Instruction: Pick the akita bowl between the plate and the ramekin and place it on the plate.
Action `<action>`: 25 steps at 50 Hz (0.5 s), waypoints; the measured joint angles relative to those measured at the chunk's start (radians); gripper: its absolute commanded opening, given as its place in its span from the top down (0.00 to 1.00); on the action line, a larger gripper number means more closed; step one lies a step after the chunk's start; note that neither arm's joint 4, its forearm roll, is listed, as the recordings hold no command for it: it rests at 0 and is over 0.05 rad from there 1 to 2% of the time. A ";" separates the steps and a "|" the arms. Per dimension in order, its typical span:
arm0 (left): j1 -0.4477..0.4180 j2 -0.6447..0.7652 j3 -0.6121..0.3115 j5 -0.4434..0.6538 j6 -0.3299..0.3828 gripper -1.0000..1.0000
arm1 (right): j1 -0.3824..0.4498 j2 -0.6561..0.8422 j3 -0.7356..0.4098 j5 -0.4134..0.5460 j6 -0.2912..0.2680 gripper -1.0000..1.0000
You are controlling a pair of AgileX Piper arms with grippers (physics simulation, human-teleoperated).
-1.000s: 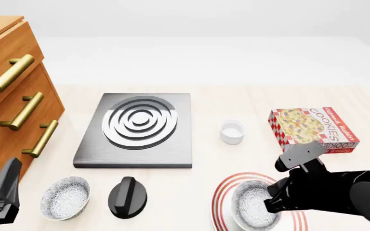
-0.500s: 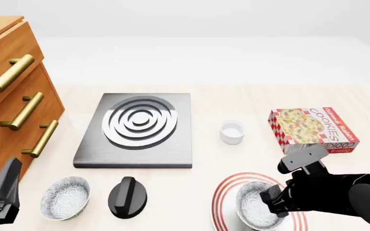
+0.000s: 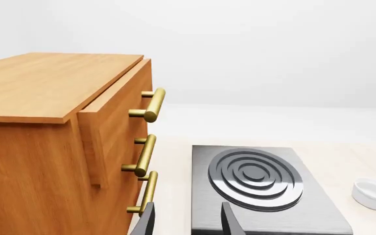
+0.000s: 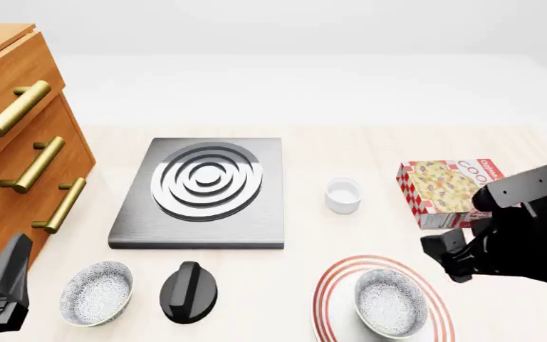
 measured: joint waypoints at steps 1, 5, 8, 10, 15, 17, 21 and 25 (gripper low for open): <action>0.000 0.000 0.000 0.000 0.000 0.00 | -0.003 -0.013 -0.013 0.013 0.000 0.00; 0.000 0.000 0.000 0.000 0.000 0.00 | -0.004 -0.067 -0.068 0.064 -0.006 0.00; 0.000 0.000 0.000 0.000 0.000 0.00 | -0.006 -0.115 -0.114 0.103 -0.023 0.00; 0.000 0.000 0.000 0.000 0.000 0.00 | -0.001 -0.145 -0.146 0.125 -0.035 0.00; 0.000 0.000 0.000 0.000 0.000 0.00 | 0.014 -0.211 -0.222 0.177 -0.063 0.00; 0.000 0.000 0.000 0.000 0.000 0.00 | 0.021 -0.233 -0.249 0.196 -0.072 0.00; 0.000 0.000 0.000 0.000 0.000 0.00 | 0.031 -0.276 -0.299 0.233 -0.095 0.00; 0.000 0.000 0.000 0.000 0.000 0.00 | 0.043 -0.312 -0.345 0.265 -0.115 0.00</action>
